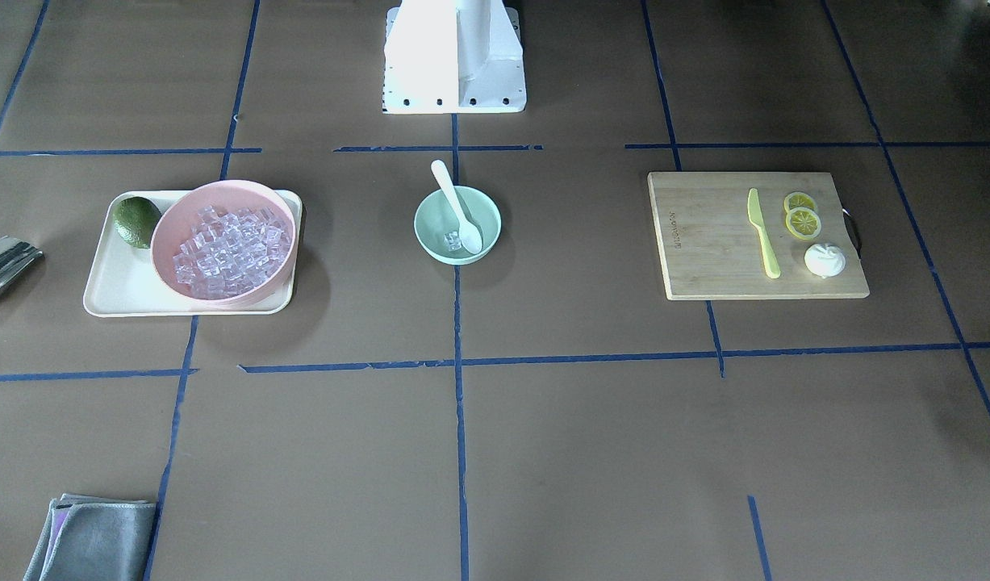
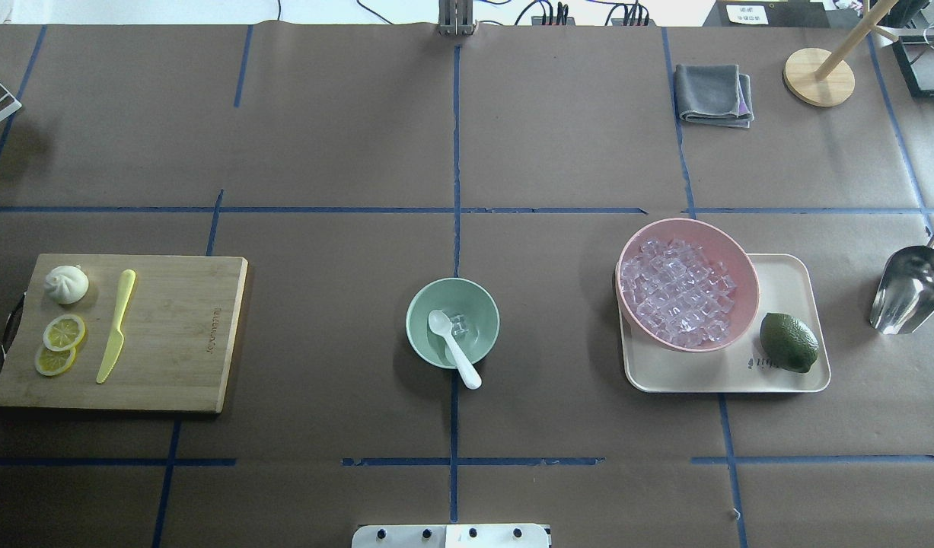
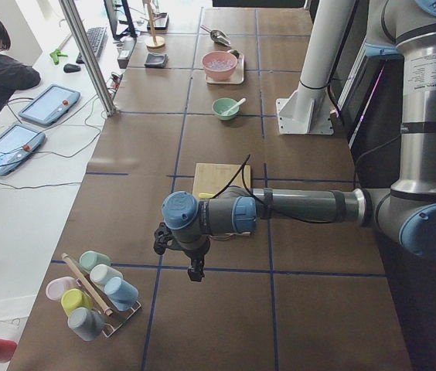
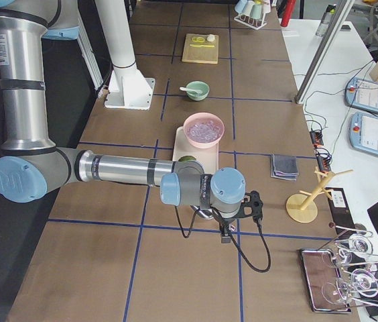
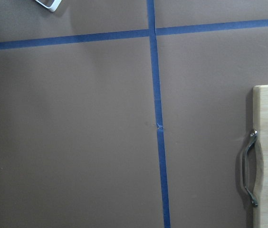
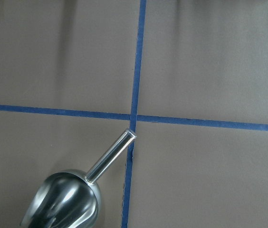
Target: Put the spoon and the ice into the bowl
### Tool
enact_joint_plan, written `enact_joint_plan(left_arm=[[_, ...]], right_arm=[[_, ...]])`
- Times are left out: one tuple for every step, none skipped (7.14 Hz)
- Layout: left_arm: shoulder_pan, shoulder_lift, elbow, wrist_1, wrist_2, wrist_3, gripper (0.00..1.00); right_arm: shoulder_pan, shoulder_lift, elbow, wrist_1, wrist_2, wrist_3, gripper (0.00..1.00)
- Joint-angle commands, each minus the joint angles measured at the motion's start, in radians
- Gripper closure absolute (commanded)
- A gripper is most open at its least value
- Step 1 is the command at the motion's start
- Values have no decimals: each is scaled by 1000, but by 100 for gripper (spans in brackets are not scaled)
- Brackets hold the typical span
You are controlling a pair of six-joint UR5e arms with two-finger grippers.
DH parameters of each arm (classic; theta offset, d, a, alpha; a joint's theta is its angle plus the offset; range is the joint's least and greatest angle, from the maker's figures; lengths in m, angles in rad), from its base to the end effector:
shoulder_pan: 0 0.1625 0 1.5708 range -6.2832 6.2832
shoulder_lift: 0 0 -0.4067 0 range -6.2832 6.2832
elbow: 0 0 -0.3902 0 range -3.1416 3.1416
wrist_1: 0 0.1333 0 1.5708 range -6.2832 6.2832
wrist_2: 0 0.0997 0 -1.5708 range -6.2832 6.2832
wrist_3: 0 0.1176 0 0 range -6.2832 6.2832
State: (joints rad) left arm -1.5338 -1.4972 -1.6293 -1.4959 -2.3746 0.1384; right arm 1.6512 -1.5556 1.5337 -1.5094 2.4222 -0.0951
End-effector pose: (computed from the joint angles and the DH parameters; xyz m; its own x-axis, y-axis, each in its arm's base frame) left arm -0.0319 -0.4537 0.6642 0.6842 0.0987 -0.7226 -0.1325 0.9911 0.0099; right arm 0.0848 -0.4938 0.6512 0.6638 -0.0714 0.7445 -0.0173 0.9937 0.1107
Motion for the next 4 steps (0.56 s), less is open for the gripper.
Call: enact_joint_plan(left_arm=[[0,0,32,-52,2,0,0],[0,0,32,-52,2,-3,0],[0,-1,29,-52,2,-10,0],[0,-1,28,-52,2,-13,0]], right_arm=[[1,0,2,0,0,-1,0],[2,0,2,0,0,0,0],[4,0,2,-2,0,0,0],[4,2,2,-2,0,0,0]])
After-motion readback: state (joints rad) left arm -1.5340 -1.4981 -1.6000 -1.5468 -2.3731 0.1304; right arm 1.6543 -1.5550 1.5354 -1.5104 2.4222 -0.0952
